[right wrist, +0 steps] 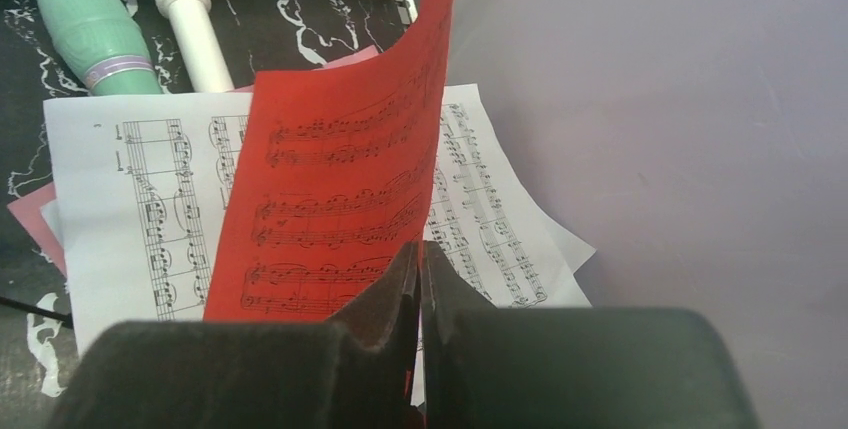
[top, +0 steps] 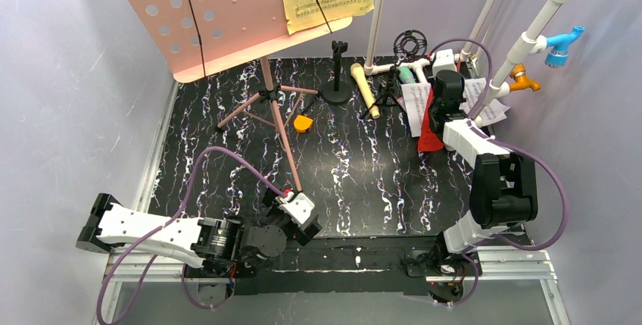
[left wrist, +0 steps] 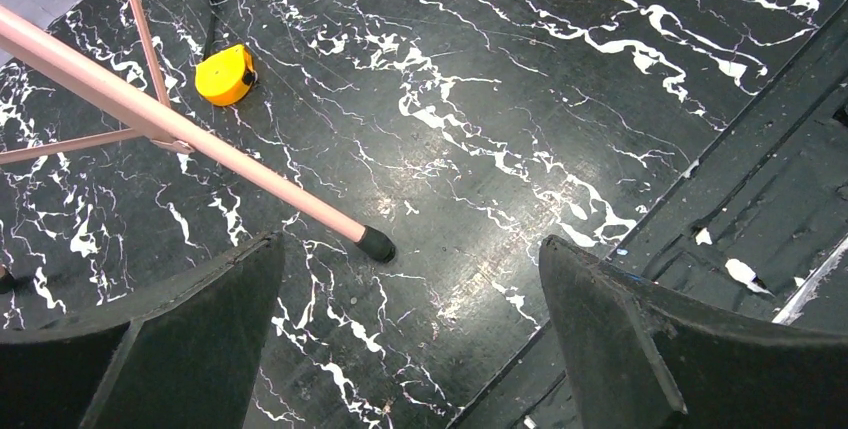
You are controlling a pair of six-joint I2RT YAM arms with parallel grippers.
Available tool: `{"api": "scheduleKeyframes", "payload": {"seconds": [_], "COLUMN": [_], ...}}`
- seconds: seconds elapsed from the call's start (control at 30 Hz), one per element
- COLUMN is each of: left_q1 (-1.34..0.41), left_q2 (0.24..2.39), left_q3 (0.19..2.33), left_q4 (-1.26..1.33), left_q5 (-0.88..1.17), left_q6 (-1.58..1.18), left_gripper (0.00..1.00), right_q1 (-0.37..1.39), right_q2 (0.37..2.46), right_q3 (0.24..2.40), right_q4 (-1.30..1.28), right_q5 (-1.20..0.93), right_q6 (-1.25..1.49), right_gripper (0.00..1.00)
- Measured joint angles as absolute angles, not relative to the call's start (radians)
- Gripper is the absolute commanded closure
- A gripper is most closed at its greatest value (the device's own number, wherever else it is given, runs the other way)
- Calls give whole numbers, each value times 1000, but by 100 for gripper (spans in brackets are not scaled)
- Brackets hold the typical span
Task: Pack up the instrument practice props
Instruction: Place the sheet music at the center of the board.
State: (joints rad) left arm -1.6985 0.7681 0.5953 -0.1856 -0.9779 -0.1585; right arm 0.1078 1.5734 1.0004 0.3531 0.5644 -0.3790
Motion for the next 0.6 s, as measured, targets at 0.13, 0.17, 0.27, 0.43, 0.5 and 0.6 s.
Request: {"api": "scheduleKeyframes", "payload": {"seconds": [0.13, 0.17, 0.27, 0.43, 0.5, 0.6], "left_q1": [-1699, -1699, -1699, -1699, -1699, -1699], "left_q2": [779, 781, 783, 783, 783, 783], "left_q3": [595, 595, 595, 595, 595, 595], "left_q4": [-189, -191, -194, -200, -203, -204], "left_q5": [-978, -978, -978, -979, -979, -979], "left_q6": [-162, -163, -165, -168, -169, -169], "left_gripper": [2, 2, 2, 2, 2, 2], "right_q1": [108, 108, 108, 108, 108, 108], "right_q2": [1600, 1606, 1622, 1628, 1628, 1628], "right_q3": [1000, 1000, 1000, 1003, 1012, 1046], "right_q4": [389, 393, 401, 414, 413, 386], "right_q5": [588, 593, 604, 619, 618, 609], "right_q6": [-405, -409, -422, -441, -442, -431], "right_gripper": [79, 75, 59, 44, 41, 36]}}
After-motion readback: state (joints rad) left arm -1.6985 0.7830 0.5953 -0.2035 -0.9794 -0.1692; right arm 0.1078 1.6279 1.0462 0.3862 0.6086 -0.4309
